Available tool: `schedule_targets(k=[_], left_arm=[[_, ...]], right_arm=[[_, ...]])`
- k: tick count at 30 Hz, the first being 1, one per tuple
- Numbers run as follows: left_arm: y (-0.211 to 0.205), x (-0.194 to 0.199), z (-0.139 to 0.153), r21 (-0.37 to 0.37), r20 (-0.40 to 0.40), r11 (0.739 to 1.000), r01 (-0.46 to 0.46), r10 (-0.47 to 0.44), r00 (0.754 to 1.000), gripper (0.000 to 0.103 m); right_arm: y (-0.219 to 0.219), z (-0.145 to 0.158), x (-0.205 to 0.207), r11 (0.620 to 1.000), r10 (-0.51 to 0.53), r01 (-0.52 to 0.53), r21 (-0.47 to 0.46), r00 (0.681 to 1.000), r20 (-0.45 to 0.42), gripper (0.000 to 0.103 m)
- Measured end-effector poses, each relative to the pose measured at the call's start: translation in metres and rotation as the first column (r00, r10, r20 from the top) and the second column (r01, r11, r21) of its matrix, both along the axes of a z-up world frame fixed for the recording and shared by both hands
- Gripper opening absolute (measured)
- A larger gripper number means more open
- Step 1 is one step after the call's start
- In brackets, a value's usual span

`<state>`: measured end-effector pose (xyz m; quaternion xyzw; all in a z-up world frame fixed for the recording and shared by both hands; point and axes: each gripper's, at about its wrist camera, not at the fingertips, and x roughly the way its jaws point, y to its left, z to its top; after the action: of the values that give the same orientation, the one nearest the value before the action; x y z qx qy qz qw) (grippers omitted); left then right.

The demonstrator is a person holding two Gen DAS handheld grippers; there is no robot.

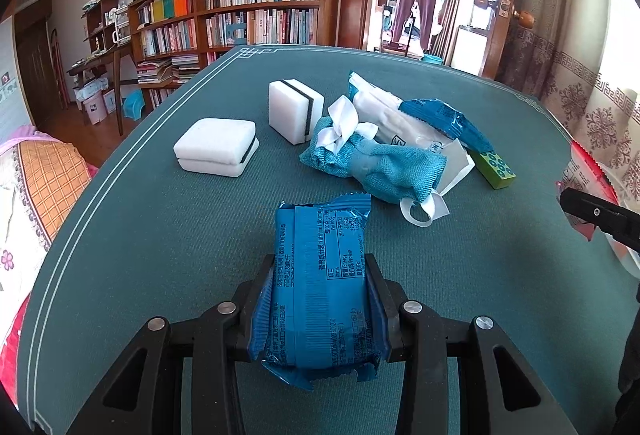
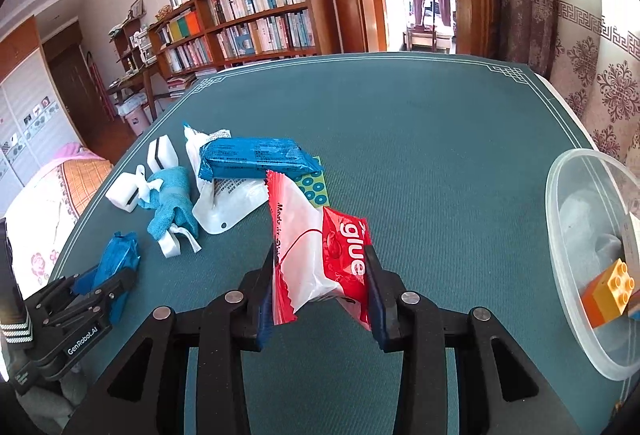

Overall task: Organize objects
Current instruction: 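Carry the glue packet into the bowl and release it with the right gripper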

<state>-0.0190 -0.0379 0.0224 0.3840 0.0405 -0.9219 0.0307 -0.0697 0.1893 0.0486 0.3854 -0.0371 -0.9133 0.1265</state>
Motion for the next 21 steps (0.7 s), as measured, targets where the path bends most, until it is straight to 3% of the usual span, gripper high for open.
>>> schedule_targets(k=[13,21], left_arm=[[0.03,0.002,0.013,-0.023,-0.017,0.997,0.071,-0.071,0.997,0.043],[0.052,0.0,0.02,-0.037,-0.018,0.992,0.122,-0.123,0.992,0.043]], right_arm=[[0.058,0.021,0.027,0.996,-0.093,0.093,-0.013,0.995,-0.018,0.039],[0.116,0.025,0.051,0.981,-0.192,0.192,-0.011,0.981,-0.007,0.039]])
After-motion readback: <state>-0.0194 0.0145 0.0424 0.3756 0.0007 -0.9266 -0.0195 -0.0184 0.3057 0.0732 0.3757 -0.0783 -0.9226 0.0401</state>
